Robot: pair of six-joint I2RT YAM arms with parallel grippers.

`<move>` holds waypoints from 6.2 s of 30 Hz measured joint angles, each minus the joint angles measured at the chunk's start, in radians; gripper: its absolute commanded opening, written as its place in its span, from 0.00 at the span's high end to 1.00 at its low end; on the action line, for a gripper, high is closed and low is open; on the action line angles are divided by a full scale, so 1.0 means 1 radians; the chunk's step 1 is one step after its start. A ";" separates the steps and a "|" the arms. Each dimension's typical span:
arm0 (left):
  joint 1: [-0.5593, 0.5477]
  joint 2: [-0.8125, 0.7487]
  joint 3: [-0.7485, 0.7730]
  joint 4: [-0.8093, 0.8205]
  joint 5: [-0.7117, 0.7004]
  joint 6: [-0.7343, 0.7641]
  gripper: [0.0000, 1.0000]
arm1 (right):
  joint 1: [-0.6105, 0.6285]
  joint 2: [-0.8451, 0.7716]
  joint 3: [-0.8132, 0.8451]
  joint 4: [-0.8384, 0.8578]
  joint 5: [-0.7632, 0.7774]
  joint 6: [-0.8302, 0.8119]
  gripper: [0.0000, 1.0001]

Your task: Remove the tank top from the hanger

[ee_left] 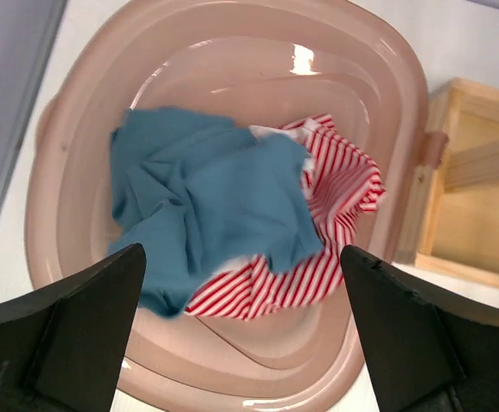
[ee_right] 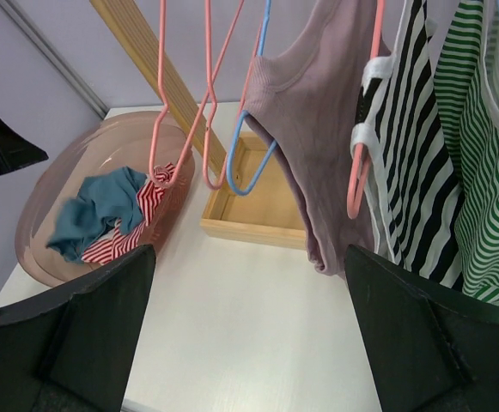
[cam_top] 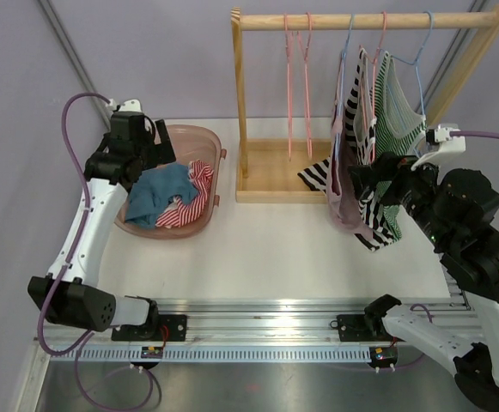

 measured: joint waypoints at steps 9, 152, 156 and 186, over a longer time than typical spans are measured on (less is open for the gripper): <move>-0.003 -0.198 -0.073 0.001 0.190 0.000 0.01 | 0.000 0.187 0.143 -0.022 0.044 -0.001 0.10; -0.750 -0.463 -0.488 0.569 0.633 0.071 1.00 | -0.074 -0.215 -0.492 0.864 -0.616 0.229 1.00; -0.779 -0.462 -0.513 0.554 0.629 0.076 1.00 | -0.074 -0.251 -0.515 0.909 -0.512 0.219 1.00; -0.799 -0.334 -0.524 0.334 0.236 -0.026 0.41 | -0.074 0.061 -0.040 0.191 -0.093 0.064 1.00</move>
